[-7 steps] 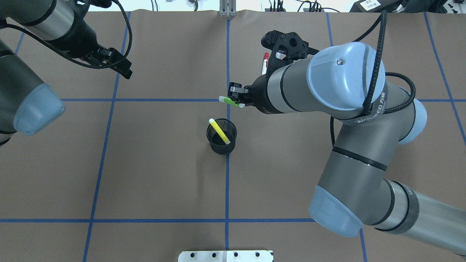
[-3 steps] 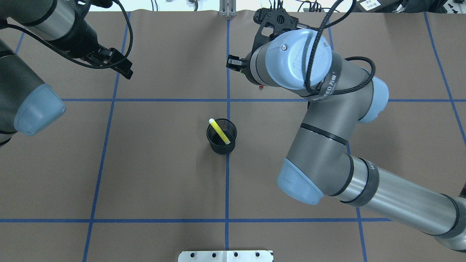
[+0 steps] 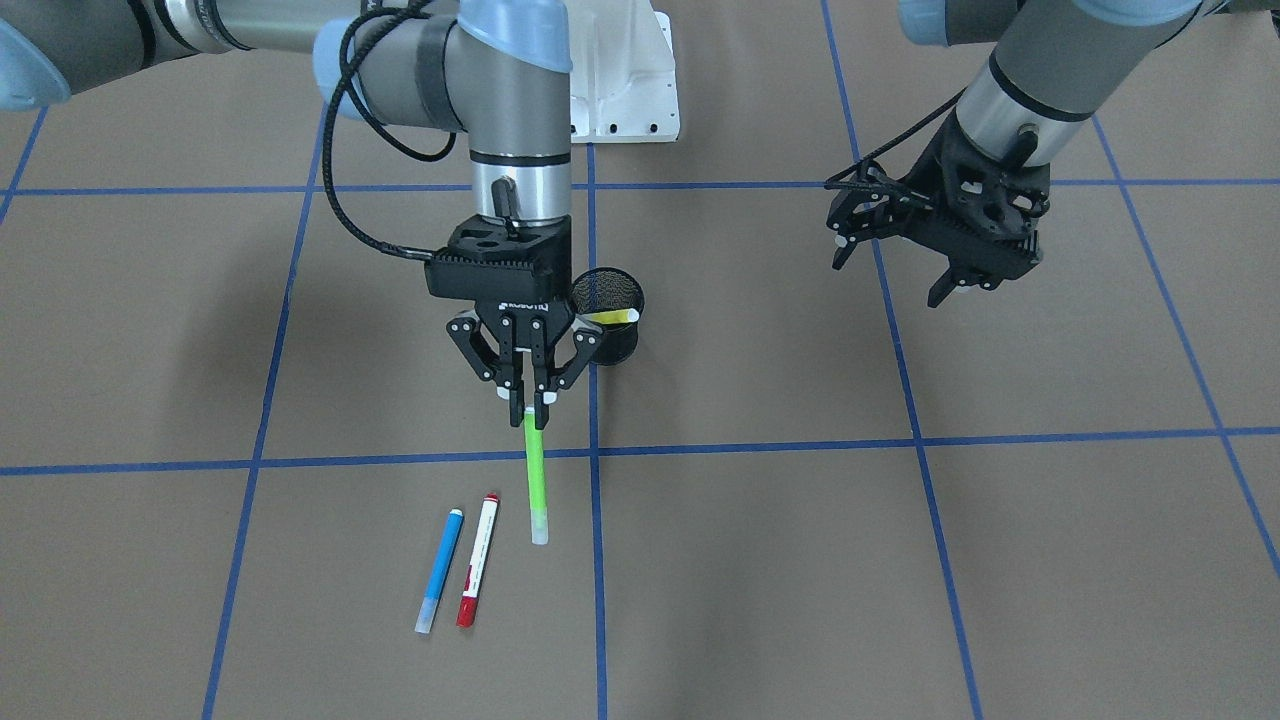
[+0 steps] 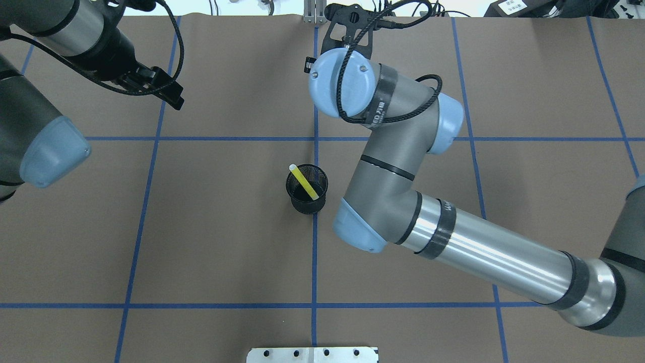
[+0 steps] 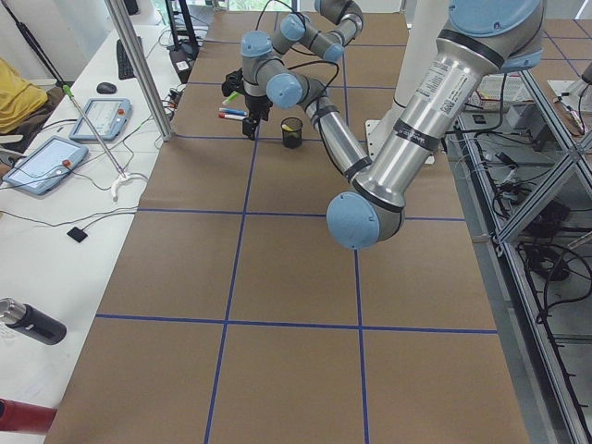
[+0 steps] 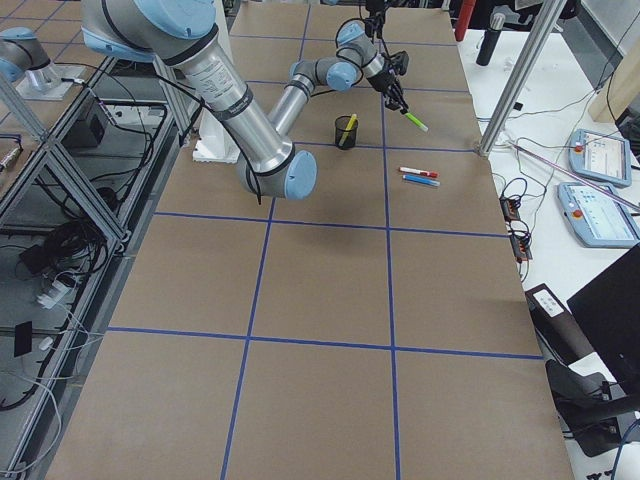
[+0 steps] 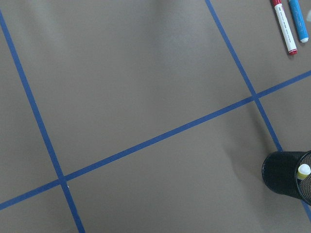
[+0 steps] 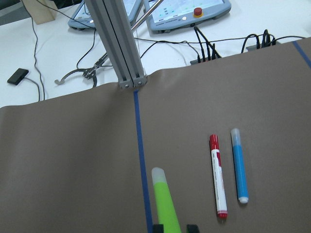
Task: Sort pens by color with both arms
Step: 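Lay the green highlighter on the table near the markers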
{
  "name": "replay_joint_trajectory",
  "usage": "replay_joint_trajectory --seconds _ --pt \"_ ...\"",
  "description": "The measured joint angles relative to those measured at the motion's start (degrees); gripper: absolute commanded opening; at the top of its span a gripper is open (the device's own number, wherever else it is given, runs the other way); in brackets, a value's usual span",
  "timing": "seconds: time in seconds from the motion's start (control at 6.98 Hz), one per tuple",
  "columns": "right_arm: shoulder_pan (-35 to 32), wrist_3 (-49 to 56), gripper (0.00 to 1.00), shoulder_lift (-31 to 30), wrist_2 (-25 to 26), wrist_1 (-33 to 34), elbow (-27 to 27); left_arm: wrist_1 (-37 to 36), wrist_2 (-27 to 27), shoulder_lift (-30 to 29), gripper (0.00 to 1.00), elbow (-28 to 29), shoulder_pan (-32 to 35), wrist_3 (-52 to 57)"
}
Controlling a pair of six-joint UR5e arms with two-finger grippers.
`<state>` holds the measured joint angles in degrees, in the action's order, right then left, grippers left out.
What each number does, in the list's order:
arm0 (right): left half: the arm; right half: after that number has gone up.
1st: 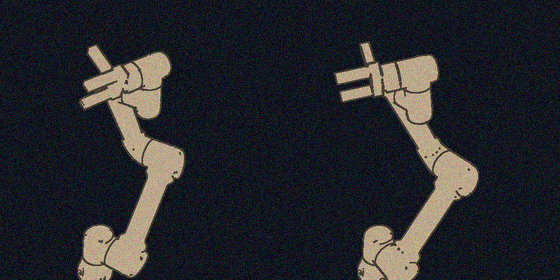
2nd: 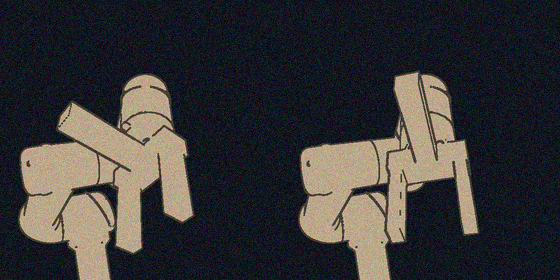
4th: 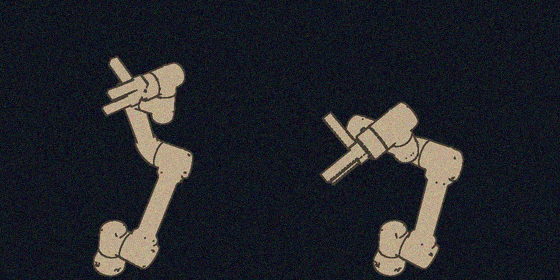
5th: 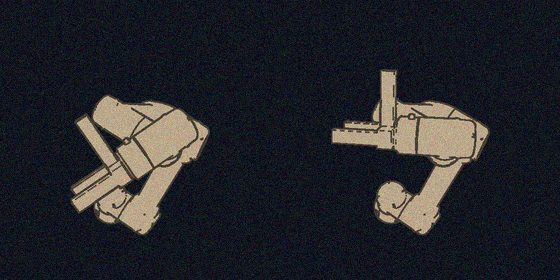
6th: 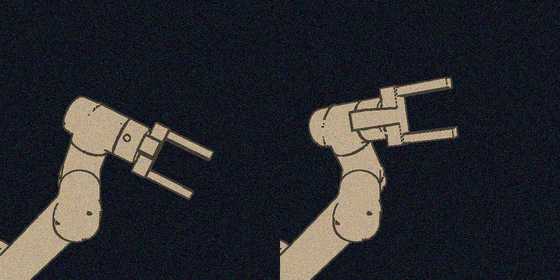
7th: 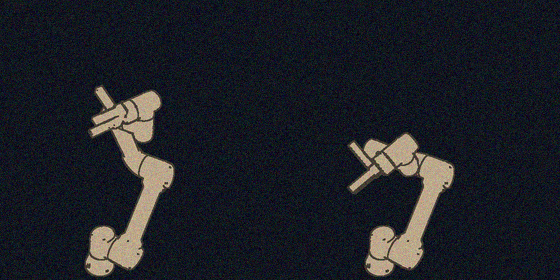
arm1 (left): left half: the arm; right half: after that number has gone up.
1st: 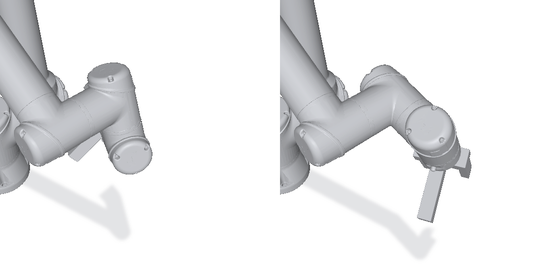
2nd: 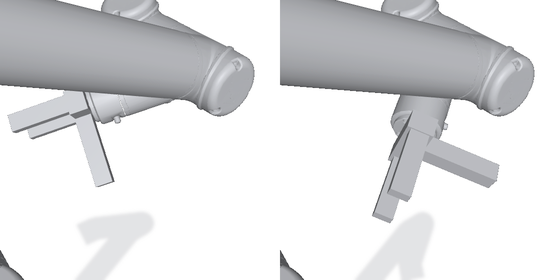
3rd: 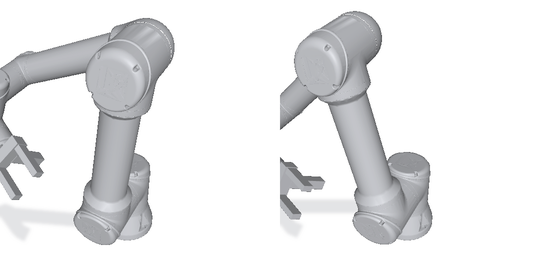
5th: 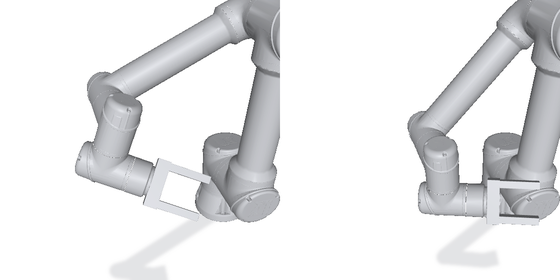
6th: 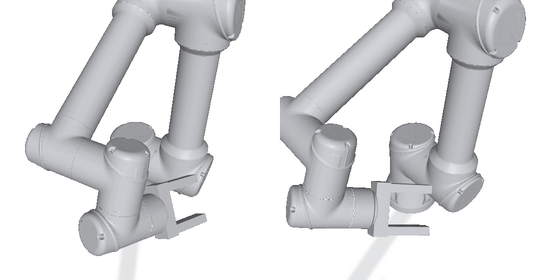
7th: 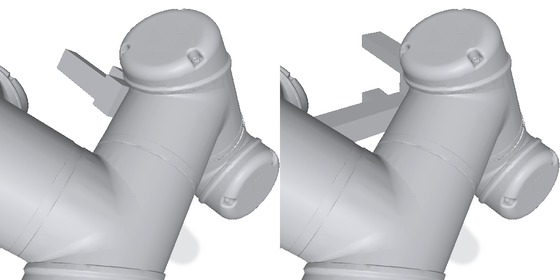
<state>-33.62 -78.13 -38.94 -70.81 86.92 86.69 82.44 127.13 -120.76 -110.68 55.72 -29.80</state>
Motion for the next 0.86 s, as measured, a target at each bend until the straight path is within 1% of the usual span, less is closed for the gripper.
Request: replay_joint_trajectory --seconds 0.14,0.43,0.57,0.72,0.86 --pt "0.55 -0.28 0.0 1.94 3.81 -1.05 -5.34 0.0 -0.02 0.04 0.99 0.08 0.0 0.0" --pt "1.68 -1.66 0.0 3.69 10.64 -6.3 -14.87 0.0 0.01 0.05 0.99 0.11 0.0 0.0" --pt "2.3 -2.98 0.0 4.25 13.08 -7.94 -18.2 0.02 0.57 0.1 0.99 0.01 0.0 0.0" --pt "2.85 -3.96 0.0 4.52 14.57 -8.58 -20.07 0.06 1.53 0.14 0.99 -0.06 0.0 0.0" --pt "3.2 -4.37 0.1 4.64 15.3 -8.91 -21.19 0.08 2.0 0.16 0.99 -0.1 0.0 0.0"
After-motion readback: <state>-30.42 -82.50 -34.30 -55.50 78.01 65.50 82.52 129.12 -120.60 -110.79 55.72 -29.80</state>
